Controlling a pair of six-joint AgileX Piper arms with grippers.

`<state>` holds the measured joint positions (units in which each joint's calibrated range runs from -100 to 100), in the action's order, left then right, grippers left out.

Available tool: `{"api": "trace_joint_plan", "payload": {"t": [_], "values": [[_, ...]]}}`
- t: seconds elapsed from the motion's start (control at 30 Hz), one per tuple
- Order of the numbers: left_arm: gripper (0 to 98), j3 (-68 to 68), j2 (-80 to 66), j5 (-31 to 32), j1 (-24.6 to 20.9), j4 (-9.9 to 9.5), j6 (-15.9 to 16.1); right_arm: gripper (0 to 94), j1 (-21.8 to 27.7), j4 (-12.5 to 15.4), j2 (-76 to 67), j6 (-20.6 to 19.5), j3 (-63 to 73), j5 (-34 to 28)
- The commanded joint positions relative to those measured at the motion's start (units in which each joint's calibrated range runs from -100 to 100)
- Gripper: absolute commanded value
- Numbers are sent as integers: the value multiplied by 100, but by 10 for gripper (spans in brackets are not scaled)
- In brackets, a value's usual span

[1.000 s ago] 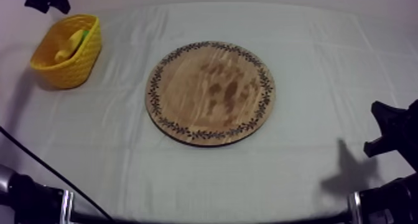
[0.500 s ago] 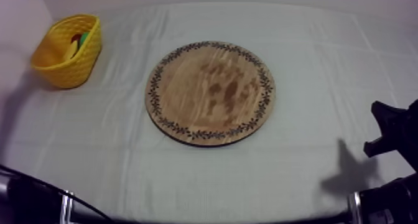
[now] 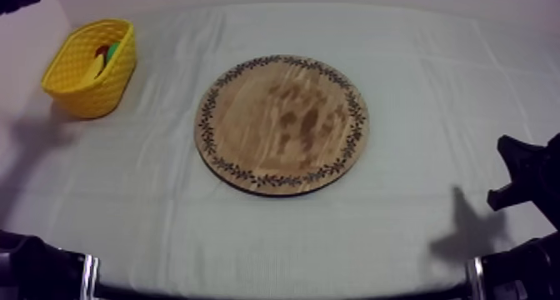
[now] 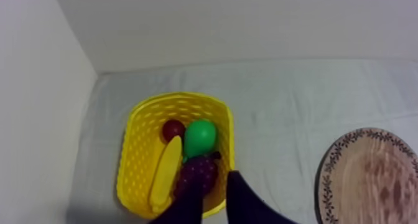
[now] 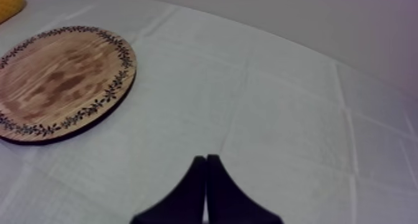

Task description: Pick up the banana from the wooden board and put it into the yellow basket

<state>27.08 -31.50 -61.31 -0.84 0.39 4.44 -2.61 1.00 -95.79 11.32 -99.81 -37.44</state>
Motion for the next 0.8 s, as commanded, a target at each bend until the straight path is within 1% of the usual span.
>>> {"api": "trace_joint_plan", "payload": {"t": [0.0,0.17,0.33,0.53,0.77], "values": [[51,1167,-641,523,-6,7,7,2,1,0,3,-1,3,2],[14,2594,-1552,1263,-40,66,51,2,1,0,3,-1,3,2],[3,3999,-2547,1932,-143,105,-14,2,1,0,3,-1,3,2],[0,5186,-3699,2293,-258,91,-67,2,1,0,3,-1,3,2],[0,6204,-4881,2452,-296,99,-142,2,1,0,3,0,3,2]]}}
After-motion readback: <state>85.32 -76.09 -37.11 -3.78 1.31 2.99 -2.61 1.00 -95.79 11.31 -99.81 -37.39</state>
